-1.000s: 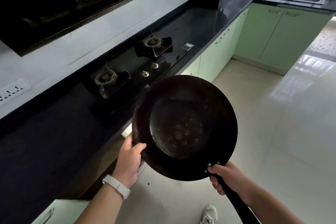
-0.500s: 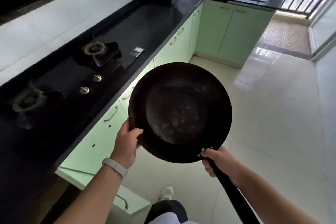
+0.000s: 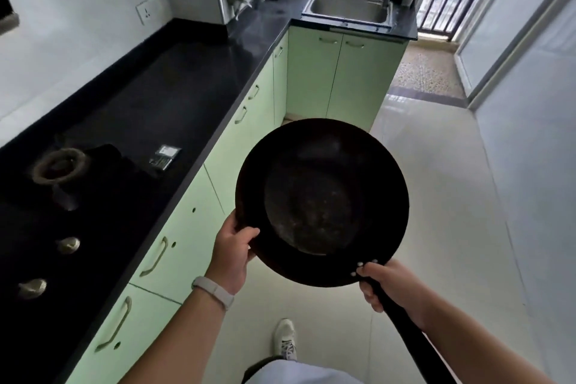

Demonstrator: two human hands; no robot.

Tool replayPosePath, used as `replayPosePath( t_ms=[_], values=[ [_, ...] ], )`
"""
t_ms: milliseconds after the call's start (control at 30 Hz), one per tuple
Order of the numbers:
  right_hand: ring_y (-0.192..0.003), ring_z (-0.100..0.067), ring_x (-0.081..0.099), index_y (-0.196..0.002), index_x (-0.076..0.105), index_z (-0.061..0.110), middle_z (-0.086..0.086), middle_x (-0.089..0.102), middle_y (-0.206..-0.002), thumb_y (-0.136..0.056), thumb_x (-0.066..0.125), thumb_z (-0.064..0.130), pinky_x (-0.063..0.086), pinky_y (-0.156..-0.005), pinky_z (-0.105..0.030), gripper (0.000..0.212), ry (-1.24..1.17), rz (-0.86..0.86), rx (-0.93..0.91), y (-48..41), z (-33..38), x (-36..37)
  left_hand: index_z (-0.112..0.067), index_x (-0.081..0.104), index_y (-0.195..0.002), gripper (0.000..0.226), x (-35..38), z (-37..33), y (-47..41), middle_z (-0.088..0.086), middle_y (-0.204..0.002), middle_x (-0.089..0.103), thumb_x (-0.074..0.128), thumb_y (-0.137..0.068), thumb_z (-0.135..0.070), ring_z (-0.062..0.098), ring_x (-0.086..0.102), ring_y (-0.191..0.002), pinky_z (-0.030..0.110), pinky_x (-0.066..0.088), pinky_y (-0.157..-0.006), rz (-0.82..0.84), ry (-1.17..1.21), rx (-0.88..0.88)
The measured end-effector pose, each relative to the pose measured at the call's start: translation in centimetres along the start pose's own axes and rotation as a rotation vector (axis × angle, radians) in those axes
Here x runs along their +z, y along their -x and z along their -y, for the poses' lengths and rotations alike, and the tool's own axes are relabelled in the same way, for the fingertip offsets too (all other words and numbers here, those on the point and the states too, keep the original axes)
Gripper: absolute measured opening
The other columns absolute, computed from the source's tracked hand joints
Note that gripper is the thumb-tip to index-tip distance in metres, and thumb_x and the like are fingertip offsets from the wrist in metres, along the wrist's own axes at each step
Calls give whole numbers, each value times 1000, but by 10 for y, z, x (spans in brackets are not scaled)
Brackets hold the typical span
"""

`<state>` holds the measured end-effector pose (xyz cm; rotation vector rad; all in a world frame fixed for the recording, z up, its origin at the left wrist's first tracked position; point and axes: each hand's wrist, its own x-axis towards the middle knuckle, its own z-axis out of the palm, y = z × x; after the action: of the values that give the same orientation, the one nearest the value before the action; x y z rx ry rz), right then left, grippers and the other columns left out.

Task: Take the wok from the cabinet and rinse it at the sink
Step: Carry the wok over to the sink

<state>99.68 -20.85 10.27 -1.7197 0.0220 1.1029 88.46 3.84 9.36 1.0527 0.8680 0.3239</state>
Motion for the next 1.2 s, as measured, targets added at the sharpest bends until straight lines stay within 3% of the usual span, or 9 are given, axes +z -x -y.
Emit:
replayPosePath(
  t_ms=[233, 433, 667, 1033, 1200],
  values=[
    [-39, -19, 42, -77, 52, 2, -9, 48, -51, -94, 47, -4, 34, -37, -24, 18, -93, -116, -46, -55, 77, -36, -26, 70, -119, 46, 74, -67, -104, -1, -114, 78, 51, -95, 8, 28, 69, -112, 30, 59, -73, 146, -40, 31],
    [-37, -18, 40, -69, 50, 4, -10, 47, -49, -94, 46, -6, 32, -35, -21, 27, -184, -159, -69, -99, 129, -80, -25, 68, -122, 43, 141, -101, -173, 4, -118, 75, 52, -97, 6, 28, 69, -111, 33, 61, -75, 240, -100, 60],
    [-38, -18, 39, -69, 51, 5, -9, 47, -49, -94, 46, -4, 31, -35, -21, 28, -237, -136, -58, -181, 173, -154, -21, 66, -127, 44, 229, -110, -258, 3, -117, 76, 50, -98, 7, 27, 69, -110, 30, 60, -72, 227, -139, 58],
    [-38, -16, 41, -64, 50, 7, -8, 48, -50, -94, 46, -2, 33, -36, -21, 31, -196, -41, -23, -308, 280, -318, -19, 67, -121, 42, 408, -139, -373, 3, -104, 74, 47, -97, 10, 21, 66, -89, 23, 55, -54, 111, -150, 44],
    [-38, -16, 41, -64, 50, 7, -8, 49, -50, -94, 47, -2, 33, -36, -21, 31, -174, -35, -6, -345, 322, -359, -19, 67, -122, 43, 453, -155, -418, 5, -107, 74, 47, -97, 10, 26, 67, -95, 26, 58, -60, 114, -142, 38]
  ],
)
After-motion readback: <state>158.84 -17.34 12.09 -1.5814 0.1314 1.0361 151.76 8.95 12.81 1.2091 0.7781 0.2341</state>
